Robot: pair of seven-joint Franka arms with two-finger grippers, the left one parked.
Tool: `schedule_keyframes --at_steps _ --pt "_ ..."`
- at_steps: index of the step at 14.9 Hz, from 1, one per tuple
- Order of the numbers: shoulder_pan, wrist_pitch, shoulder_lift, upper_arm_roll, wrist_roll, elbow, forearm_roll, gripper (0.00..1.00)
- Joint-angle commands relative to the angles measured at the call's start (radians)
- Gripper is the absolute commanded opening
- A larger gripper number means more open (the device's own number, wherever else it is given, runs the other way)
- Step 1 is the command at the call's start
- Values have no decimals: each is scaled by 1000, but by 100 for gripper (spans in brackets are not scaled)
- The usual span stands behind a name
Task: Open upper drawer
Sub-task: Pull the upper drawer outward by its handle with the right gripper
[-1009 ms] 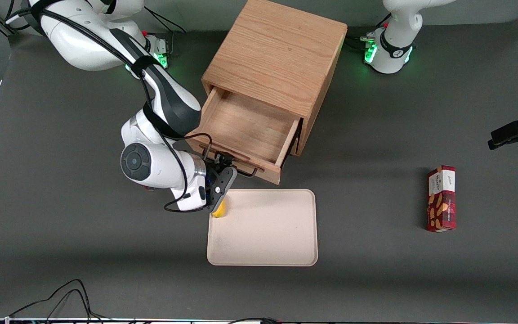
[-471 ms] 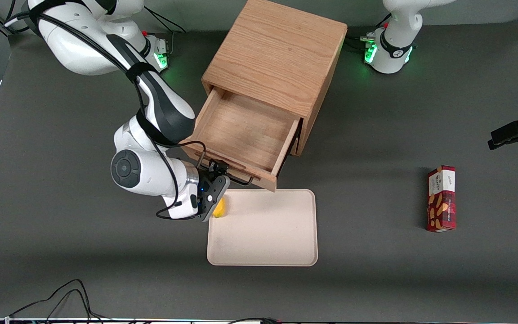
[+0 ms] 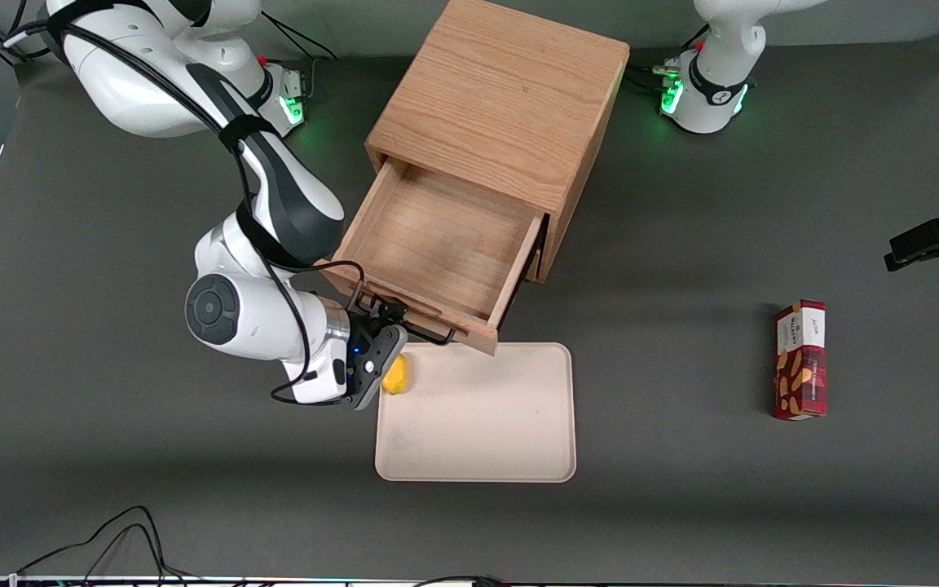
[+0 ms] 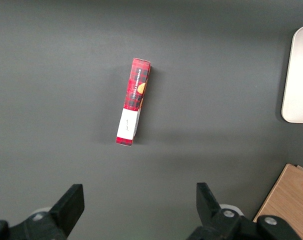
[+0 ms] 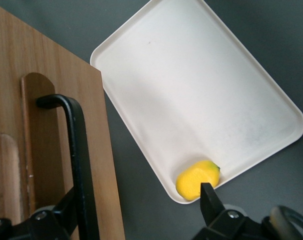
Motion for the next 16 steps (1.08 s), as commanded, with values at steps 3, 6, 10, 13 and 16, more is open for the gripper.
schedule_keyframes --at_steps 3,6,10,13,16 --pt "-15 -22 49 1 -23 82 -13 100" --pt "-13 -22 67 -12 -21 117 -13 100" --pt "-13 -19 76 -22 -18 131 -11 100" --pt "-13 -21 79 -35 -18 149 -11 100" --pt "-13 -19 84 -41 -12 160 -13 100"
